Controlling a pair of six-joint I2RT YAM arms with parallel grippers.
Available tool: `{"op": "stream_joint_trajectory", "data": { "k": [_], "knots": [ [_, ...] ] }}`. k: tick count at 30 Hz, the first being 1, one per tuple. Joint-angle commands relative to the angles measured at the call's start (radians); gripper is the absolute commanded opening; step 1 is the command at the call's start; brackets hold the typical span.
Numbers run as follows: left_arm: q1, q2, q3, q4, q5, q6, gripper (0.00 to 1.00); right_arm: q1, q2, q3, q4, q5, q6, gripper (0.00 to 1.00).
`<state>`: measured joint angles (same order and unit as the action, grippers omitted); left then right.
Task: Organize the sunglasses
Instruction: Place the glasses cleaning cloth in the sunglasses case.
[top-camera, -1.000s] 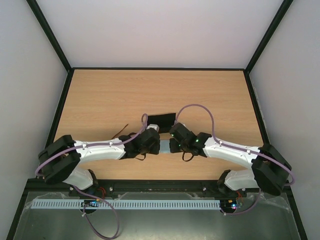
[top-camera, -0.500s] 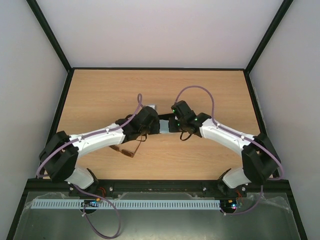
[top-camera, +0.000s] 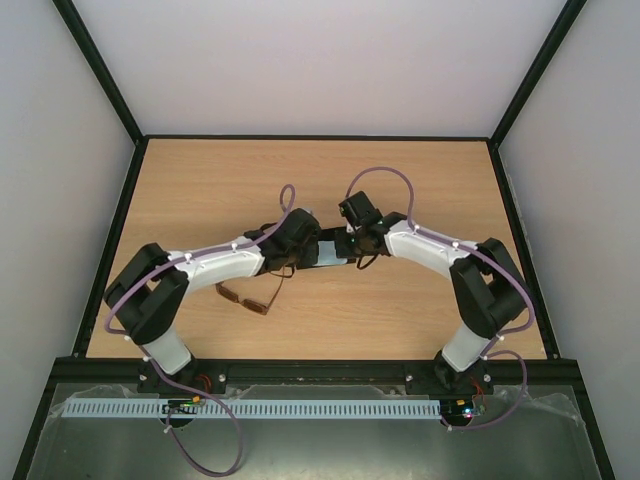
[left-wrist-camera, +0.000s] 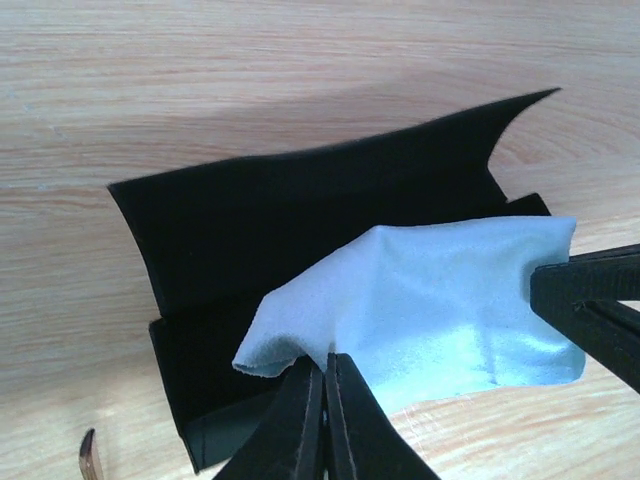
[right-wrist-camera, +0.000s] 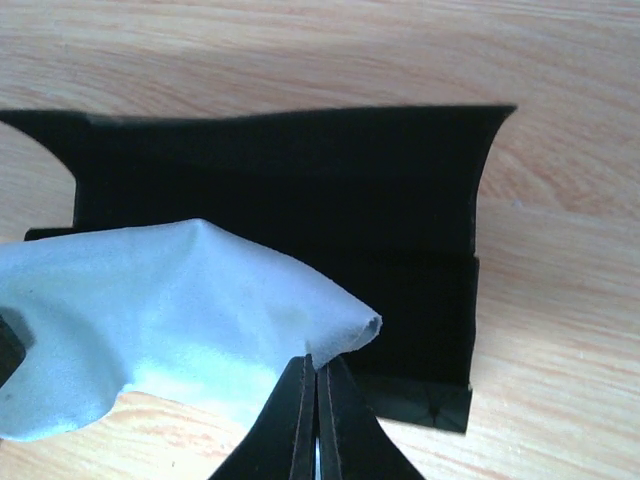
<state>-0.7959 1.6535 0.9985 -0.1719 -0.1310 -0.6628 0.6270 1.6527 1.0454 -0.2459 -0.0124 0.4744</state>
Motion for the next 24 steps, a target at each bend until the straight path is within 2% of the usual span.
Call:
{"op": "stream_joint_trajectory", "data": {
  "k": [1, 24],
  "knots": [
    [0.026, 0.03, 0.039, 0.002, -0.012, 0.017, 0.02, -0.023, 0.051, 0.06, -0.016, -0.022, -0.034, 0.01],
    [0.067, 0.134, 0.056, 0.043, -0.001, 0.032, 0.02, -0.046, 0.176, 0.117, 0.004, 0.003, -0.072, 0.01]
  ]
}}
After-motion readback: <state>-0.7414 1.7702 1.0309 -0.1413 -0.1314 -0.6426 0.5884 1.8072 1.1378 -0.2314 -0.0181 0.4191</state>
